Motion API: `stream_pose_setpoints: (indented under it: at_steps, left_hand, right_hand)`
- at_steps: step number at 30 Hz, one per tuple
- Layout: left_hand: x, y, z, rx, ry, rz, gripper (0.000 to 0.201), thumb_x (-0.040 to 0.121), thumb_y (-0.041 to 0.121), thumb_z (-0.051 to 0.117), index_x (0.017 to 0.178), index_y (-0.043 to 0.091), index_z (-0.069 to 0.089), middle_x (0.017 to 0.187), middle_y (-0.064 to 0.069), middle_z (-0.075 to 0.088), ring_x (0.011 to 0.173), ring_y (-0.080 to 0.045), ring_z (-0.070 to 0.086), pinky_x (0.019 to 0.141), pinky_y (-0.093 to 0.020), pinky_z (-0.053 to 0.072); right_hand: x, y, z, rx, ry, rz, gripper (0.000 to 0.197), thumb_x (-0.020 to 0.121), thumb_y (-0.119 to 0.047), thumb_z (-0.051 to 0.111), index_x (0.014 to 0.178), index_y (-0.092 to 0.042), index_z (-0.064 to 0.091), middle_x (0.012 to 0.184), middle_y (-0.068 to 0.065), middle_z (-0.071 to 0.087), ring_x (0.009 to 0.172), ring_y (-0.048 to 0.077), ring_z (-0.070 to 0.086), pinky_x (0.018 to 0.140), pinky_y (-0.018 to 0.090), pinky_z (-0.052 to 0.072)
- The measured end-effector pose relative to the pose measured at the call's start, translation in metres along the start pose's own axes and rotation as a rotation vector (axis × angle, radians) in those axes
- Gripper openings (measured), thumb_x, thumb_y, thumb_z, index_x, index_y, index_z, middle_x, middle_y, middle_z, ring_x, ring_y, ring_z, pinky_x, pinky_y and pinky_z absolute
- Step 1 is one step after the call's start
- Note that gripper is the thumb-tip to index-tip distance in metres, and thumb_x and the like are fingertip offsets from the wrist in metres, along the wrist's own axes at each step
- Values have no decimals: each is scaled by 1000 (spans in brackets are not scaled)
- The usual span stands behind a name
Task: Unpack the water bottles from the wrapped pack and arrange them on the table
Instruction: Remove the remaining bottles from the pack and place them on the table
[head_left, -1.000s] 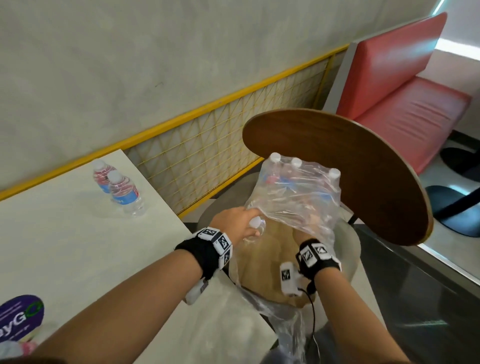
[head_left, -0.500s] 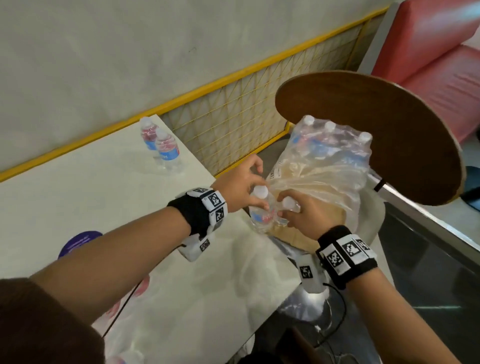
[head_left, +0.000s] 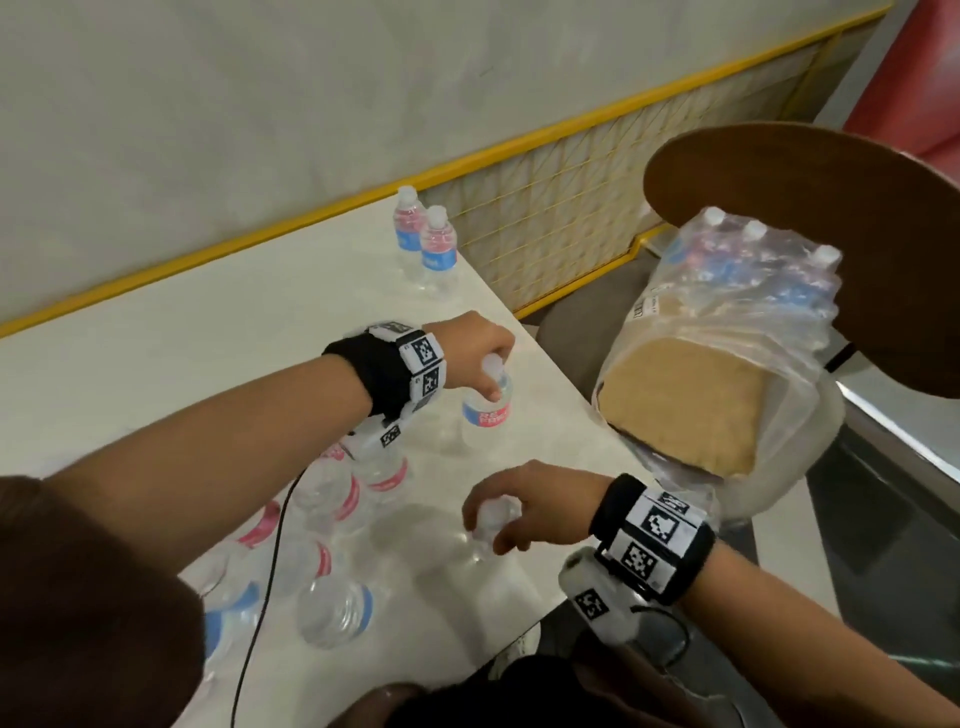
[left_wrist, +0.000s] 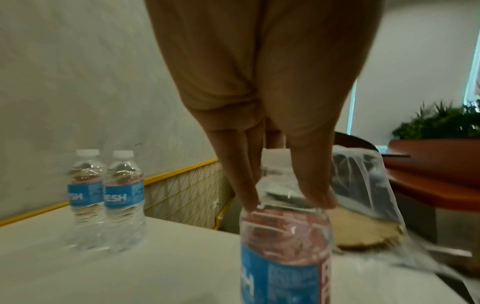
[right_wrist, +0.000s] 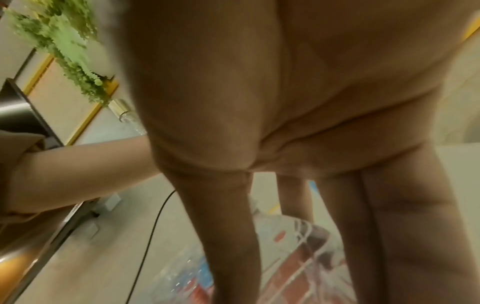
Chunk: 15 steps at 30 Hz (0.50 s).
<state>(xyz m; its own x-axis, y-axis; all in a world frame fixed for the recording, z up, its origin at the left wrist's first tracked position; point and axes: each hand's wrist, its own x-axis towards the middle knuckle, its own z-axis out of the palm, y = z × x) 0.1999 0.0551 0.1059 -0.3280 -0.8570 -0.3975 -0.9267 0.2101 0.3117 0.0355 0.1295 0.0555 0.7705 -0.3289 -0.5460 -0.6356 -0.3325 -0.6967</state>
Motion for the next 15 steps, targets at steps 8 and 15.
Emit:
stream_pose_setpoints:
  at_steps: [8,15]
  left_hand:
    - [-28,-26,22,149,-215,-33,43,83,18,68,122,17,49,113,-5,57,104,-28,54,78,-31,44]
    - [-35,-21,17,302,-367,-51,64,85,34,65,142,21,39,145,-2,41,130,-22,43,104,-33,37]
  right_hand:
    - [49,-51,42,15,13,-80,41,80,-16,69,116,-29,58,105,3,67,82,27,66,84,40,55]
    - [62,-59,41,-8,161,-65,60,87,-23,65,141,-26,39,144,-1,43,119,19,50,90,18,34]
